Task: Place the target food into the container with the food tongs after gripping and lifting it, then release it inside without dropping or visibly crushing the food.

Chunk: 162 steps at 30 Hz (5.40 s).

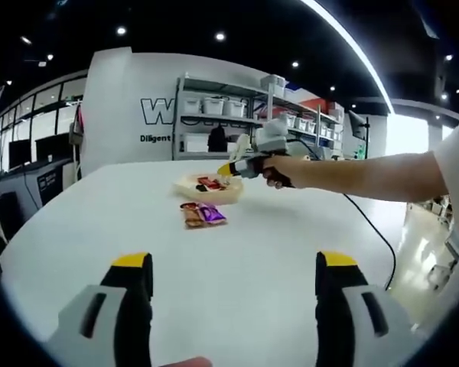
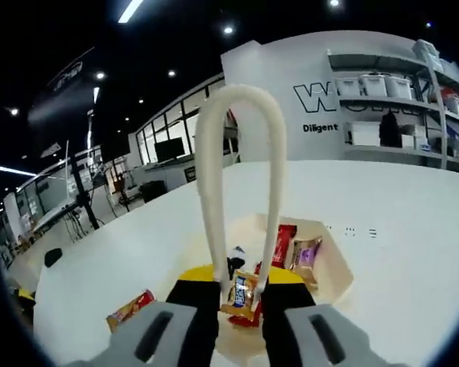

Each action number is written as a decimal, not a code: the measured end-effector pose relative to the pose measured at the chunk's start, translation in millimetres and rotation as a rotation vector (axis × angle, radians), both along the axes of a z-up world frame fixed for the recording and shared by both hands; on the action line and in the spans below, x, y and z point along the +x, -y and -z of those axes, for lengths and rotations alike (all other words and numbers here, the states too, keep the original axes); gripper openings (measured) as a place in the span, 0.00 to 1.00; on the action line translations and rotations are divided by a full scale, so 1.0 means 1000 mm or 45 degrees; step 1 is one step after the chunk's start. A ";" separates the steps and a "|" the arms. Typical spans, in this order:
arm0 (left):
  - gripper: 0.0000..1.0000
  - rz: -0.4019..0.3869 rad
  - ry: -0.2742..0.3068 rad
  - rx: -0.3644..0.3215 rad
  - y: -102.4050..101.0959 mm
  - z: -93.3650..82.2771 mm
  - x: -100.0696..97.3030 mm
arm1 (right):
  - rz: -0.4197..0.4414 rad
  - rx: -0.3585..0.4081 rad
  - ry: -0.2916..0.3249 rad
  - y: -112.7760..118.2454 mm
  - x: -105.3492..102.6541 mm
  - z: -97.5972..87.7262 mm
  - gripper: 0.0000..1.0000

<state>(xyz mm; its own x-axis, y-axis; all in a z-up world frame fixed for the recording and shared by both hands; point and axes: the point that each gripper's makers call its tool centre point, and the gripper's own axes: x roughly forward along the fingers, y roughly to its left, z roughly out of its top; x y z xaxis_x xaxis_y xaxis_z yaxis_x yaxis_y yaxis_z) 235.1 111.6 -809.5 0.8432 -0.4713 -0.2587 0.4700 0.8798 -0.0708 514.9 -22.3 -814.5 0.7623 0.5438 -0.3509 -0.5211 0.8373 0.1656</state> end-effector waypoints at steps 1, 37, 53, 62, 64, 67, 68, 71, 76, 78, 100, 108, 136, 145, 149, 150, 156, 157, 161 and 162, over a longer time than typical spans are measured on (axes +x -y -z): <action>0.86 -0.003 -0.004 0.002 -0.001 0.001 0.001 | 0.010 -0.050 0.017 0.003 0.004 0.004 0.13; 0.86 -0.045 -0.009 -0.028 -0.019 0.004 0.004 | -0.052 -0.144 0.051 -0.007 0.009 0.000 0.17; 0.85 -0.004 0.003 -0.036 -0.007 -0.001 -0.020 | -0.199 -0.097 0.146 -0.060 -0.065 -0.023 0.18; 0.85 0.006 0.010 -0.027 -0.007 -0.003 -0.030 | -0.157 -0.085 0.080 -0.071 -0.083 0.005 0.19; 0.85 0.008 0.014 -0.020 -0.007 -0.004 -0.032 | -0.132 -0.084 0.075 -0.073 -0.084 0.010 0.19; 0.85 0.011 0.018 -0.027 -0.007 -0.006 -0.034 | -0.109 -0.102 0.078 -0.076 -0.084 0.015 0.19; 0.85 0.011 0.019 -0.023 -0.008 -0.006 -0.035 | -0.105 -0.103 0.080 -0.077 -0.084 0.015 0.19; 0.84 0.005 0.022 -0.018 -0.011 -0.007 -0.038 | -0.102 -0.213 0.144 -0.078 -0.084 0.017 0.20; 0.84 0.000 0.013 -0.007 -0.014 -0.004 -0.042 | -0.104 -0.316 0.192 -0.083 -0.088 0.020 0.20; 0.84 0.000 0.016 -0.003 -0.015 -0.005 -0.044 | -0.124 -0.384 0.240 -0.084 -0.089 0.021 0.20; 0.84 0.025 0.052 -0.010 -0.004 -0.016 -0.053 | -0.086 -0.208 0.092 -0.043 -0.102 0.016 0.20; 0.84 -0.008 0.050 0.001 -0.016 -0.016 -0.056 | -0.137 -0.220 0.090 -0.055 -0.095 0.024 0.22; 0.83 -0.035 0.044 -0.011 -0.024 -0.014 -0.054 | -0.182 -0.330 0.086 -0.060 -0.090 0.038 0.20; 0.82 -0.019 0.059 -0.012 -0.018 -0.019 -0.055 | -0.168 -0.354 0.051 -0.051 -0.089 0.041 0.13; 0.82 -0.028 0.059 -0.017 -0.021 -0.020 -0.056 | -0.169 -0.356 0.052 -0.051 -0.092 0.042 0.13; 0.82 -0.030 0.059 -0.016 -0.022 -0.020 -0.056 | -0.169 -0.356 0.053 -0.051 -0.092 0.042 0.13; 0.82 -0.039 0.064 -0.021 -0.024 -0.021 -0.058 | -0.157 -0.329 0.043 -0.048 -0.092 0.039 0.13; 0.82 -0.039 0.062 -0.019 -0.024 -0.020 -0.059 | -0.151 -0.318 0.045 -0.047 -0.092 0.037 0.14; 0.82 -0.040 0.058 -0.016 -0.025 -0.019 -0.059 | -0.136 -0.216 0.025 -0.047 -0.095 0.026 0.14; 0.82 -0.039 0.057 -0.018 -0.024 -0.019 -0.059 | -0.134 -0.210 0.026 -0.045 -0.095 0.022 0.14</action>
